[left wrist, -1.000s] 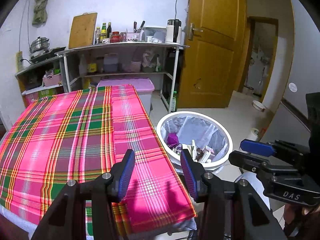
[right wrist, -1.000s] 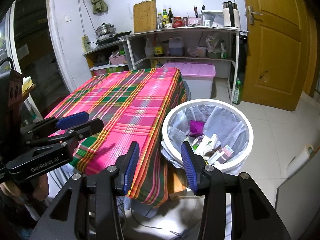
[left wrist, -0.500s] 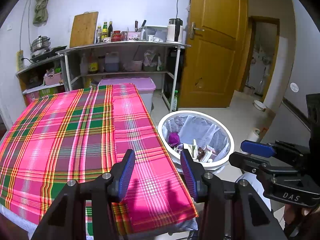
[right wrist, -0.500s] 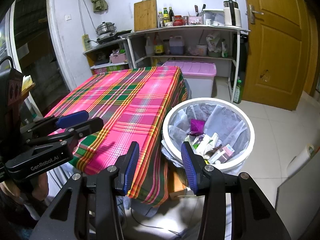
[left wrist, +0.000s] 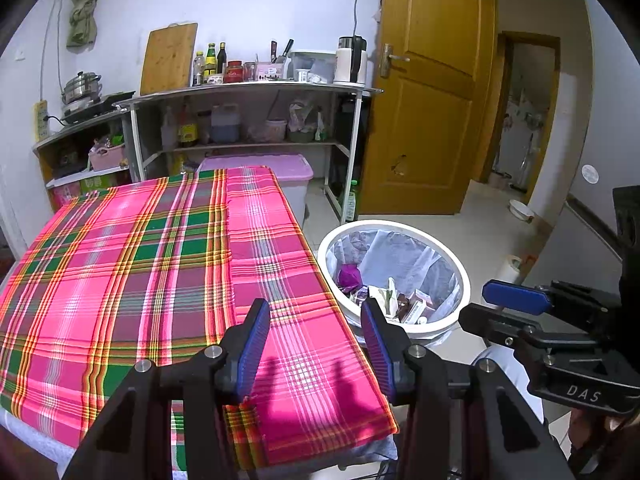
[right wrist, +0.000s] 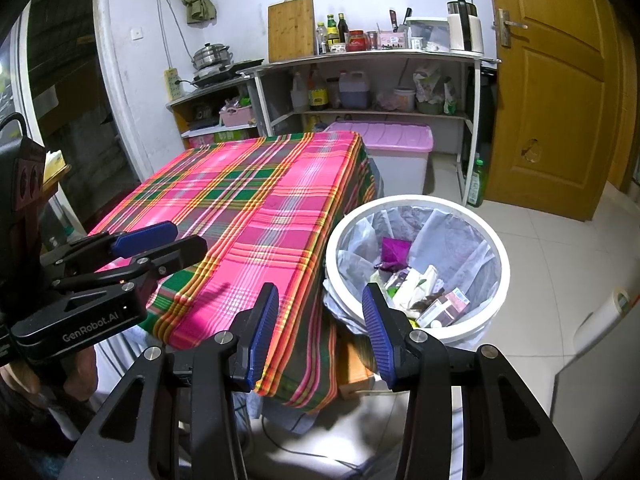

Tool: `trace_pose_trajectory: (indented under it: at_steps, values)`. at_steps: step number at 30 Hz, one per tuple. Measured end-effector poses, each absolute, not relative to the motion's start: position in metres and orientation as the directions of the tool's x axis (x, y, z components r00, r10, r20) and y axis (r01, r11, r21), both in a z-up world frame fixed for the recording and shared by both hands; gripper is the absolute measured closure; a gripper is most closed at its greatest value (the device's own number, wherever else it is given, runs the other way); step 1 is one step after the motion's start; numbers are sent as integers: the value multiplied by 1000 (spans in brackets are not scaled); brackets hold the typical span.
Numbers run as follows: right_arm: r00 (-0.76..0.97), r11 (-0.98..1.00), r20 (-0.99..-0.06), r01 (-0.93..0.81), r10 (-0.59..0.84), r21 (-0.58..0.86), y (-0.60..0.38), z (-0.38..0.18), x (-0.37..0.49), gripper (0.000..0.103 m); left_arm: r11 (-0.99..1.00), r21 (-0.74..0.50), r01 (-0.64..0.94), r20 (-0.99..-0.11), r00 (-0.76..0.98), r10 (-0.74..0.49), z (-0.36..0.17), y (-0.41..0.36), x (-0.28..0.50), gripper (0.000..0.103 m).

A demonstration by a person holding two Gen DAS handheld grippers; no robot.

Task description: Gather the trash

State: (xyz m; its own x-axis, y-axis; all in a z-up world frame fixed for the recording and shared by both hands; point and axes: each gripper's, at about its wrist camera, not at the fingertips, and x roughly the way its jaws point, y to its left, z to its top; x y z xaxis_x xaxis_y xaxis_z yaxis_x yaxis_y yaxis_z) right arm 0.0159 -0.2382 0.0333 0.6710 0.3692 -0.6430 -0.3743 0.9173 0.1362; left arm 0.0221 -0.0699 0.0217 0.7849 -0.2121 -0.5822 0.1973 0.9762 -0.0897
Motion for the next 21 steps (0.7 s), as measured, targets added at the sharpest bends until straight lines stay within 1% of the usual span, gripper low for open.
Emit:
trace_pose_trajectory:
  at_steps: [21]
  values:
    - [670,917,-644,-374,369,136,-237,32,16,58,980,-82,183,-585,787,-196,18,-59,19,56]
